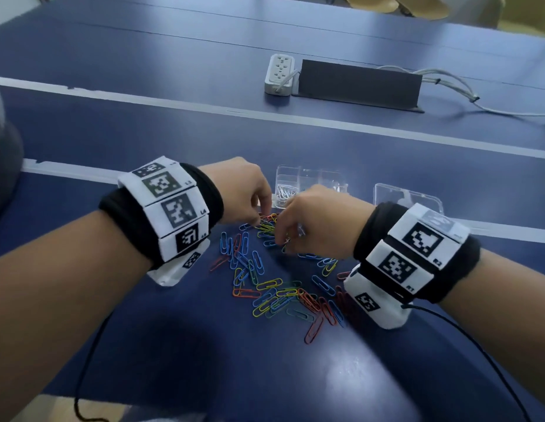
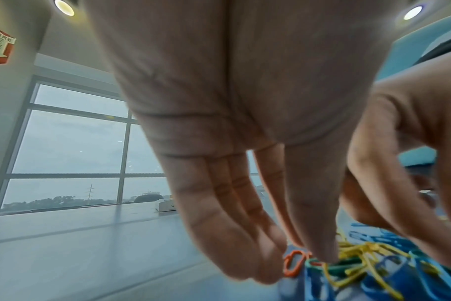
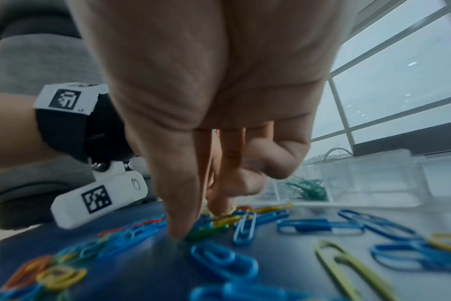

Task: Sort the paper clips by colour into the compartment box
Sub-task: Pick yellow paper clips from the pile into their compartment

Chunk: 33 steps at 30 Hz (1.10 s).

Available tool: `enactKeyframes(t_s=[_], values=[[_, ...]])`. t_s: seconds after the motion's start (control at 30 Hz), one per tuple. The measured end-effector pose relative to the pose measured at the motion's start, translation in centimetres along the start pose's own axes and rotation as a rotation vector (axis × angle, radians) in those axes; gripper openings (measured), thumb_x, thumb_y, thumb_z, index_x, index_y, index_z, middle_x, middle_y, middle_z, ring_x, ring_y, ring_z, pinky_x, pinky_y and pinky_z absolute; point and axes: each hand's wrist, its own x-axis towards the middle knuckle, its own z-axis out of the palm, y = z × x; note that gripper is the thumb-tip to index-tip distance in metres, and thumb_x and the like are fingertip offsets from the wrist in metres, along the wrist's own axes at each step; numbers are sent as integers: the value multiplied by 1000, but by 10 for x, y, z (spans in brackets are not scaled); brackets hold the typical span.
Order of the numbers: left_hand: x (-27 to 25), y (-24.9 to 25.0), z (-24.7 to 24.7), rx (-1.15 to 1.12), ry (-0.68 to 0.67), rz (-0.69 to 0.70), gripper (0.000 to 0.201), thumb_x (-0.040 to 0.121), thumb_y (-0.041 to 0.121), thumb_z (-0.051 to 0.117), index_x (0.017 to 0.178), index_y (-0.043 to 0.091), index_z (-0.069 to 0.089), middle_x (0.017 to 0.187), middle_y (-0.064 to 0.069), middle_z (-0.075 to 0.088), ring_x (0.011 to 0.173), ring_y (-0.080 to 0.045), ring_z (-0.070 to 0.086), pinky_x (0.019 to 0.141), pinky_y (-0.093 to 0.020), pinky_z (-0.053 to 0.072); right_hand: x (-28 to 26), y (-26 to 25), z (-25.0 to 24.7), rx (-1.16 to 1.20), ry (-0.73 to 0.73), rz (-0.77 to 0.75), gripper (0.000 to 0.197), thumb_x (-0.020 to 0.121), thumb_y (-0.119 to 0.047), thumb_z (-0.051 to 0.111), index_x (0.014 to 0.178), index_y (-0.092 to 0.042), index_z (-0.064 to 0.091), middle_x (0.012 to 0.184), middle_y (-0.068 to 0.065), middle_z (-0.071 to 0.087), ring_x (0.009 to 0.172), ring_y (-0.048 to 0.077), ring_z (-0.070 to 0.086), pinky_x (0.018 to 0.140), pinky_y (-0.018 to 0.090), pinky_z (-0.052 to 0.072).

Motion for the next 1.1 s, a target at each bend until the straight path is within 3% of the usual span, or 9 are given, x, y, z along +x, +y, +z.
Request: enactKeyframes(t_s=[0.17,0.37,0.53,0.63,0.77,0.87,0.93,1.0,1.1], values=[[3,3,3,28,15,38,16,79,21,68,94,22,74,67,12,57,76,-11,52,80,-23,47,-2,0,5,-51,-57,9,12,78,-30,63,86,-26,72,87,1,70,84,24,62,77,38,54],[-1,6,5,81,16,75,15,81,20,63,90,20,76,84,3,72,75,-11,52,82,-29,52,-9,3,2,-8,59,19,17,76,-18,55,83,-13,70,75,4,69,73,25,59,73,34,52],[-7,5,5,56,22,70,9,79,19,58,77,18,67,62,10,52,70,-13,51,67,-24,45,-12,5,-3,145,118,109,29,82,-10,49,101,-22,69,66,-9,55,67,14,49,71,21,40],[-13,1,2,-51,82,55,13,71,18,63,63,17,54,59,6,52,60,-13,49,60,-26,44,-13,6,-3,297,89,220,31,81,-9,46,88,-24,72,61,-6,64,49,2,55,66,20,48],[-22,-4,1,-187,50,74,12,66,11,64,61,14,53,53,3,59,47,-7,50,51,-20,44,-15,-4,0,466,-44,242,27,81,-8,47,79,-22,70,63,1,69,52,9,63,68,26,57],[-28,-8,5,-233,-78,85,11,69,6,62,69,16,58,57,1,68,48,-4,59,49,-11,43,-14,-19,2,291,-80,129,27,80,-10,48,71,-28,65,57,-6,59,53,2,54,63,20,48],[-31,-10,7,-269,-139,90,21,72,2,58,78,22,58,65,1,71,58,-10,65,57,-16,49,-15,-26,3,132,-35,60,24,82,-14,46,71,-26,64,68,-3,61,67,13,55,66,25,43],[-35,-10,10,-237,-126,94,30,77,4,52,89,31,58,71,3,66,60,-8,59,62,-17,46,-18,-29,6,74,20,21,20,82,-18,46,78,-18,65,73,0,62,74,23,55,70,27,43],[-38,-8,14,-168,-55,104,23,81,10,44,71,29,52,64,5,52,58,-5,46,57,-16,35,-23,-27,9,8,-16,5,14,79,-25,56,83,-21,68,69,-6,55,74,19,51,72,26,46]])
